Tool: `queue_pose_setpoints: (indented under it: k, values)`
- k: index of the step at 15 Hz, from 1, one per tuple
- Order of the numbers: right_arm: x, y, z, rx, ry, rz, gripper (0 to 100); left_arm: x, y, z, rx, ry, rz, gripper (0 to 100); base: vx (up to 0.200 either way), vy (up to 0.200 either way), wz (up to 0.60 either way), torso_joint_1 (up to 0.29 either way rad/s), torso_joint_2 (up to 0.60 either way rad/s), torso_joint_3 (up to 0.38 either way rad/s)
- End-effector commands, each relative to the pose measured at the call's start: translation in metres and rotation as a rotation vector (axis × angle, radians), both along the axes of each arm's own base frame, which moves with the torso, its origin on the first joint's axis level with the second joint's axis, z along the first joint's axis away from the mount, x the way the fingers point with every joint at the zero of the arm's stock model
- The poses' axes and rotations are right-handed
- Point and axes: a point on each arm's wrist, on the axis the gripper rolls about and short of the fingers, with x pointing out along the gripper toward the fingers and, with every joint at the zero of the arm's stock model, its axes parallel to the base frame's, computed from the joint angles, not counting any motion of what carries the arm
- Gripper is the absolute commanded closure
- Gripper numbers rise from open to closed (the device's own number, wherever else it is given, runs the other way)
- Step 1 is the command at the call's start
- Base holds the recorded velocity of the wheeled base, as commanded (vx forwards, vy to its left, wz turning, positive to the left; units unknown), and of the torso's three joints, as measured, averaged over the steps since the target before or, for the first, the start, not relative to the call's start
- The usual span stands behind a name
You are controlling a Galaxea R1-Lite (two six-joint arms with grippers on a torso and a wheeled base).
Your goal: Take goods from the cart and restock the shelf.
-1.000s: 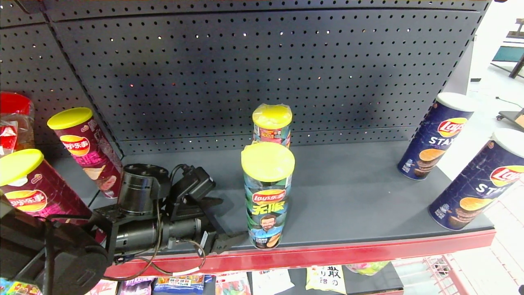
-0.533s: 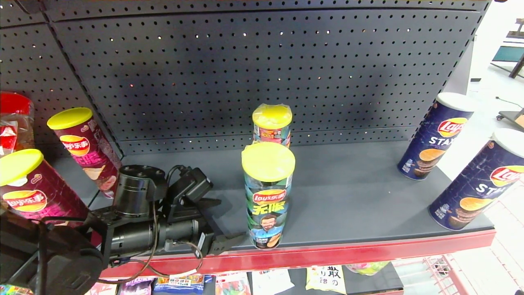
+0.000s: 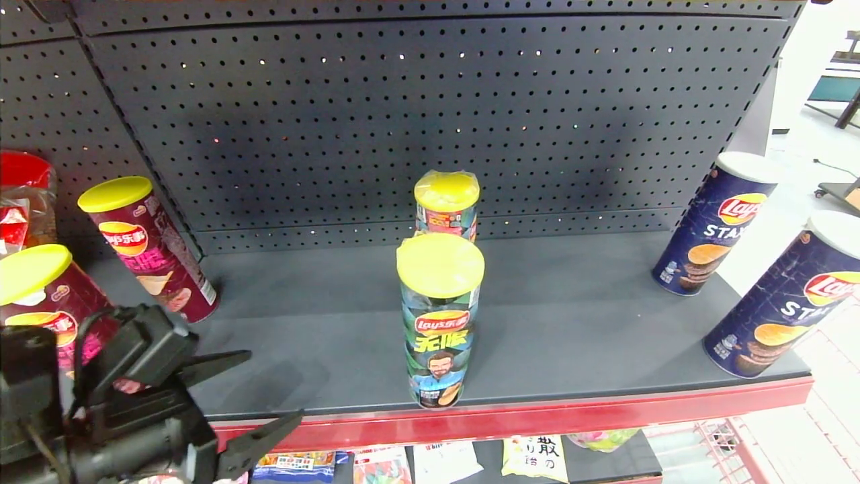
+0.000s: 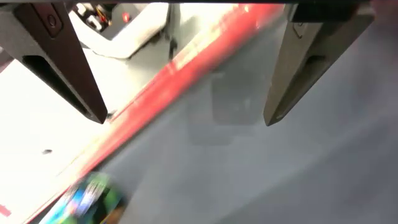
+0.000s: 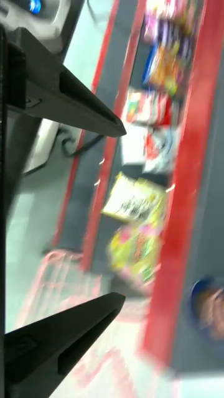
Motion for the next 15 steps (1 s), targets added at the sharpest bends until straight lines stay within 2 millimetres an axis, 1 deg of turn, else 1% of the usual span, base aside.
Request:
queue_pose_setpoints:
  k: [1, 2, 3, 4, 5, 6, 7, 8, 9, 10, 11, 12, 13, 14, 15]
  values:
    - [-0.017, -0.004, 0.005, 0.007, -0.072, -0.071, 0, -0.078, 0.037, 0.02, -0.035, -0.076, 0.237, 0, 0.0, 0.0, 0.0, 0.0, 0.0, 0.0]
    - [-0.025, -0.003, 0.0, -0.008, -0.07, -0.178, 0, -0.123, 0.048, 0.031, -0.053, -0.005, 0.33, 0, 0.0, 0.0, 0.0, 0.0, 0.0, 0.0]
    - [-0.027, -0.001, -0.004, -0.014, -0.064, -0.237, 0, -0.146, 0.052, 0.031, -0.063, 0.03, 0.352, 0, 0.0, 0.0, 0.0, 0.0, 0.0, 0.0]
    - [-0.028, 0.001, -0.006, -0.016, -0.064, -0.294, 0, -0.164, 0.055, 0.026, -0.073, 0.038, 0.364, 0, 0.0, 0.0, 0.0, 0.0, 0.0, 0.0]
    - [-0.027, 0.004, -0.005, -0.019, -0.059, -0.35, 0, -0.173, 0.058, 0.014, -0.069, 0.015, 0.416, 0, 0.0, 0.0, 0.0, 0.0, 0.0, 0.0]
    - [-0.026, 0.007, -0.009, -0.021, -0.045, -0.401, 0, -0.178, 0.06, -0.003, -0.04, -0.011, 0.516, 0, 0.0, 0.0, 0.0, 0.0, 0.0, 0.0]
    - [-0.026, 0.008, -0.017, -0.024, -0.029, -0.428, 0, -0.184, 0.062, -0.018, -0.033, -0.048, 0.568, 0, 0.0, 0.0, 0.0, 0.0, 0.0, 0.0]
    - [-0.028, 0.008, -0.029, -0.044, -0.042, -0.415, 0, -0.186, 0.063, -0.031, -0.024, -0.068, 0.608, 0, 0.0, 0.0, 0.0, 0.0, 0.0, 0.0]
    - [-0.027, 0.008, -0.041, -0.088, -0.036, -0.364, 0, -0.183, 0.063, -0.031, -0.036, -0.077, 0.609, 0, 0.0, 0.0, 0.0, 0.0, 0.0, 0.0]
    - [-0.025, 0.008, -0.044, -0.094, -0.034, -0.34, 0, -0.18, 0.062, -0.031, -0.061, -0.1, 0.595, 0, 0.0, 0.0, 0.0, 0.0, 0.0, 0.0]
    - [-0.017, 0.01, -0.047, -0.029, -0.109, -0.213, 0, -0.166, 0.059, -0.041, -0.146, -0.187, 0.542, 0, 0.0, 0.0, 0.0, 0.0, 0.0, 0.0]
    - [-0.013, 0.01, -0.049, -0.001, -0.138, -0.174, 0, -0.16, 0.057, -0.043, -0.191, -0.269, 0.496, 0, 0.0, 0.0, 0.0, 0.0, 0.0, 0.0]
    - [-0.011, 0.009, -0.051, -0.006, -0.159, -0.208, 0, -0.157, 0.056, -0.049, -0.188, -0.286, 0.479, 0, 0.0, 0.0, 0.0, 0.0, 0.0, 0.0]
    - [-0.007, 0.008, -0.054, -0.022, -0.202, -0.273, 0, -0.157, 0.057, -0.052, -0.156, -0.286, 0.504, 0, 0.0, 0.0, 0.0, 0.0, 0.0, 0.0]
    - [-0.001, 0.006, -0.057, -0.016, -0.281, -0.332, 0, -0.156, 0.057, -0.053, -0.137, -0.294, 0.527, 0, 0.0, 0.0, 0.0, 0.0, 0.0, 0.0]
